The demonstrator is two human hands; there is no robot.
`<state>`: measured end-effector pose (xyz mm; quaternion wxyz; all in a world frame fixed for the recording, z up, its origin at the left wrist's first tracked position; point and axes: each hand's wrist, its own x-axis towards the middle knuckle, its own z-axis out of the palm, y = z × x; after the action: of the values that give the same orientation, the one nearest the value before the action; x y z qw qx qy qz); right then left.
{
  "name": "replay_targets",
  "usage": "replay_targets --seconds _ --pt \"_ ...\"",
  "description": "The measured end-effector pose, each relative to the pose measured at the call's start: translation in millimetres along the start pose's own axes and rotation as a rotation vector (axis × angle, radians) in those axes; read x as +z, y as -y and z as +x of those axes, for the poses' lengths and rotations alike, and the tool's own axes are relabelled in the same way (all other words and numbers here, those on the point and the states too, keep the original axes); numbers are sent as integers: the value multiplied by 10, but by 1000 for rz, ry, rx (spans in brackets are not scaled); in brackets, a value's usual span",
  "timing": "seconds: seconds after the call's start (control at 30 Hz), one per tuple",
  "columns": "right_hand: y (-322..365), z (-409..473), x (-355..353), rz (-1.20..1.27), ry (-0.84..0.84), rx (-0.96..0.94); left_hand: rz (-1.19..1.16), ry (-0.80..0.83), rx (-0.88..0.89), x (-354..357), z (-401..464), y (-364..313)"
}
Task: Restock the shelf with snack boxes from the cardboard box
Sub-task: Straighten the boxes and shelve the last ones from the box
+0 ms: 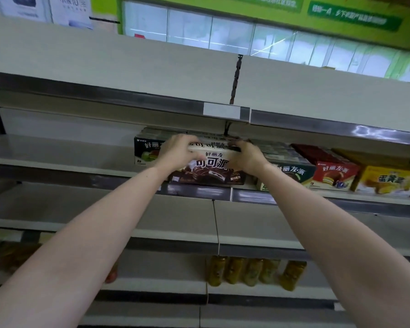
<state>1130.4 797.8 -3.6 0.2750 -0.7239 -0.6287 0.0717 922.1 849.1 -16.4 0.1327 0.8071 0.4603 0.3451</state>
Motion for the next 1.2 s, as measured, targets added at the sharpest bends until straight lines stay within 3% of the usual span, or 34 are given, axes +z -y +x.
replay_targets --seconds 0.2,0.3,0.43,0.6,1.0,1.2 --pt "-170 43 133 -342 -16 -74 224 0 144 314 162 24" --pt "-223 153 248 -377 -15 -68 391 -25 171 420 235 79" --pt "-233 220 331 -392 -104 -82 376 -67 165 570 309 136" --pt "-323 380 406 -443 -145 -83 560 19 164 681 440 149" --pt "-442 666 338 -434 -41 -71 624 10 82 903 740 76" --pt "-305 806 409 -533 5 94 653 35 71 1011 830 -59"
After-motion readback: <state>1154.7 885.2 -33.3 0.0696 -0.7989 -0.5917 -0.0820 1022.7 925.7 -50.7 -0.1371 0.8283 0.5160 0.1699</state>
